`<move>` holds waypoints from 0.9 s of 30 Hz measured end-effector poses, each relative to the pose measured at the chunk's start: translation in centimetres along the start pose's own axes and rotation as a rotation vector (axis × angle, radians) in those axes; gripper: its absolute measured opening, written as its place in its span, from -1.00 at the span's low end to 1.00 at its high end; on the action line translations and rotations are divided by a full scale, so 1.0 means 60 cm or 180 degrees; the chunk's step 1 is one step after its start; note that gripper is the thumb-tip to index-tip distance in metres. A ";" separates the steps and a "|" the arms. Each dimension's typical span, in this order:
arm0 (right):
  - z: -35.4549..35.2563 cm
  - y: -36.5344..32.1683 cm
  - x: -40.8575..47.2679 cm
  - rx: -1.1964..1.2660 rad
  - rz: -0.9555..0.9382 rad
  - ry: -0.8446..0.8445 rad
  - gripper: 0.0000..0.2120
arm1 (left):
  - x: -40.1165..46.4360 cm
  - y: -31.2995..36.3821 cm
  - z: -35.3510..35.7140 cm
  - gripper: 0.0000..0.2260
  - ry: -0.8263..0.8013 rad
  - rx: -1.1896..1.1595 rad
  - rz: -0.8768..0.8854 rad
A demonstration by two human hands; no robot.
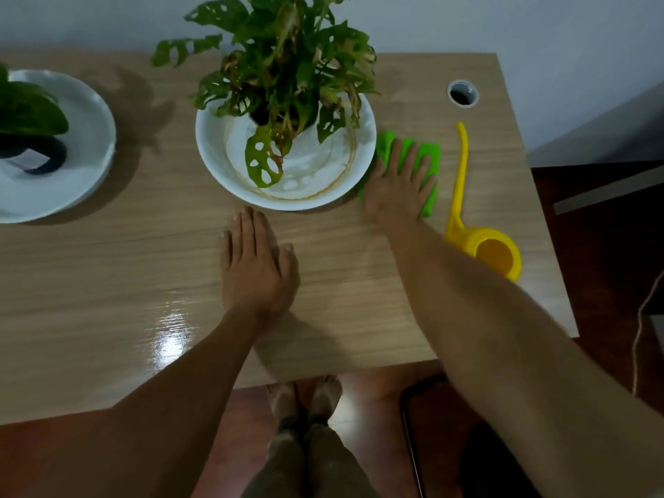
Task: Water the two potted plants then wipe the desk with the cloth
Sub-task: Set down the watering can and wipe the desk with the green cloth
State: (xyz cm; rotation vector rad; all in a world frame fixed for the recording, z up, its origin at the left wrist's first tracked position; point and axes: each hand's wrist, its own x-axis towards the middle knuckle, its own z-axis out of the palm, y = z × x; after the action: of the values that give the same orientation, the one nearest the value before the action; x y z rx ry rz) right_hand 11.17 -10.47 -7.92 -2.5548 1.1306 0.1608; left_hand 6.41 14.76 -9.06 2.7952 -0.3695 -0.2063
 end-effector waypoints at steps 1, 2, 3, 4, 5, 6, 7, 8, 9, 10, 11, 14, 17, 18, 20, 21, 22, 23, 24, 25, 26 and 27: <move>-0.006 -0.003 0.033 -0.0008 -0.0029 0.0000 -0.42 | 0.002 0.000 0.001 -0.36 0.0006 0.0035 0.0020; -0.012 -0.007 0.062 -0.0030 -0.0074 0.0003 -0.42 | 0.002 0.002 0.001 -0.36 0.0028 0.0072 0.0035; -0.018 -0.010 0.089 -0.0081 -0.0133 0.0010 -0.41 | 0.001 0.005 0.001 -0.36 0.0051 0.0108 0.0044; -0.022 -0.016 0.117 -0.0156 -0.0208 -0.0007 -0.41 | 0.003 0.008 0.001 -0.36 0.0056 0.0135 0.0040; -0.024 -0.021 0.143 -0.0241 -0.0303 -0.0051 -0.40 | 0.006 0.010 0.001 -0.36 0.0042 0.0156 0.0012; -0.025 -0.026 0.163 -0.0341 -0.0420 -0.0109 -0.38 | 0.006 0.011 0.002 -0.36 0.0024 0.0175 -0.0013; -0.026 -0.028 0.180 -0.0457 -0.0551 -0.0161 -0.36 | 0.006 0.011 0.002 -0.36 0.0021 0.0190 -0.0015; -0.026 -0.029 0.194 -0.0559 -0.0682 -0.0211 -0.34 | 0.006 0.009 0.003 -0.36 0.0020 0.0203 -0.0005; -0.027 -0.030 0.202 -0.0627 -0.0786 -0.0244 -0.34 | 0.007 0.008 0.003 -0.36 0.0014 0.0213 0.0004; -0.028 -0.030 0.206 -0.0670 -0.0846 -0.0251 -0.34 | 0.007 0.006 0.003 -0.36 0.0009 0.0216 0.0008; -0.027 -0.029 0.203 -0.0704 -0.0857 -0.0243 -0.34 | 0.008 0.005 0.004 -0.36 0.0012 0.0213 0.0010; -0.014 -0.026 0.162 -0.0640 -0.0629 -0.0255 -0.31 | 0.008 0.003 0.005 -0.36 0.0047 0.0187 0.0057; 0.003 -0.015 0.081 -0.0495 -0.0450 -0.0154 -0.31 | 0.008 0.003 0.002 -0.36 0.0002 0.0134 0.0093; 0.007 -0.011 0.048 -0.0414 -0.0401 -0.0188 -0.35 | 0.007 0.003 0.001 -0.36 -0.0005 0.0116 0.0088; 0.015 -0.002 -0.025 -0.0292 -0.0363 -0.0210 -0.40 | 0.006 0.003 -0.003 -0.37 -0.0007 0.0027 0.0095; 0.022 0.003 -0.063 -0.0264 -0.0380 -0.0189 -0.40 | 0.007 0.002 -0.004 -0.37 -0.0023 -0.0065 0.0091; 0.030 0.009 -0.102 -0.0272 -0.0448 -0.0171 -0.40 | 0.008 -0.001 -0.006 -0.37 -0.0040 -0.0201 0.0095; 0.038 0.016 -0.143 -0.0300 -0.0561 -0.0189 -0.40 | 0.009 -0.005 -0.009 -0.38 -0.0055 -0.0363 0.0123; 0.046 0.025 -0.185 -0.0349 -0.0693 -0.0221 -0.40 | 0.011 -0.011 -0.014 -0.38 -0.0085 -0.0560 0.0144; 0.053 0.034 -0.225 -0.0381 -0.0848 -0.0248 -0.40 | 0.012 -0.016 -0.022 -0.39 -0.0144 -0.0773 0.0154; 0.059 0.043 -0.264 -0.0409 -0.1007 -0.0282 -0.40 | 0.012 -0.023 -0.030 -0.39 -0.0221 -0.0955 0.0165; 0.061 0.051 -0.301 -0.0422 -0.1172 -0.0366 -0.41 | 0.011 -0.029 -0.041 -0.40 -0.0280 -0.1072 0.0199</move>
State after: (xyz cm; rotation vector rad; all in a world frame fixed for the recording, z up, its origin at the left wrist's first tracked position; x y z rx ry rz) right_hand -3.18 1.49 -7.85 -2.7766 0.6118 0.2940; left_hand 7.87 16.90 -7.38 2.4455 -0.4013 -0.3438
